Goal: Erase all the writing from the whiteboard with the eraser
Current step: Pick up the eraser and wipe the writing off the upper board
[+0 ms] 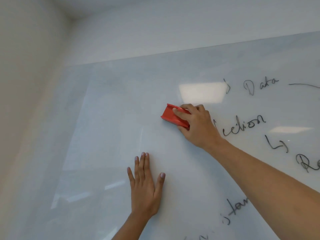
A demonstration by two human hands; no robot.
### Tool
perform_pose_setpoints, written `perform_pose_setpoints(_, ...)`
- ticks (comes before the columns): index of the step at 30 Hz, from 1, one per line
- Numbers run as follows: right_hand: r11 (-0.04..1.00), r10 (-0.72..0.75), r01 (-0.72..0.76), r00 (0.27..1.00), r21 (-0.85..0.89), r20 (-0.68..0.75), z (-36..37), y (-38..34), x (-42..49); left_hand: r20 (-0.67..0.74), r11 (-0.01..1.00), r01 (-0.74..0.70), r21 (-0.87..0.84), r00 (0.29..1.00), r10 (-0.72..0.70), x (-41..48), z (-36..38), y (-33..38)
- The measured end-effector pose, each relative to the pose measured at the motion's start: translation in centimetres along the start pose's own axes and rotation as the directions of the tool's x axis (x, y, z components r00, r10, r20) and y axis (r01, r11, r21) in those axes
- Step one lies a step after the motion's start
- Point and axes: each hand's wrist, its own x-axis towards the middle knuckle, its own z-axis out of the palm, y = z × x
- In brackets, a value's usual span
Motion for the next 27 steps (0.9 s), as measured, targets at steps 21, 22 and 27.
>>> perform_pose_setpoints(21,0.962,-0.219,0.232,0.970,-0.144,0.102,-1.8,2.5,-0.8,-0.113,0.995,-0.058,-0.080,0.992,0.049,6.4,2.3,6.2)
perform_pose_setpoints(22,0.967,-0.171,0.181,0.983,-0.181,0.067,-2.7,3.8,-0.1,-0.115,0.995,-0.064,-0.077,0.992,0.055,6.4,2.3,6.1)
perform_pose_setpoints(27,0.929,0.255,-0.284,0.956,-0.237,-0.145,-4.8,7.4,2.8,-0.119,0.995,-0.078,-0.068,0.990,0.069,6.4,2.6,5.9)
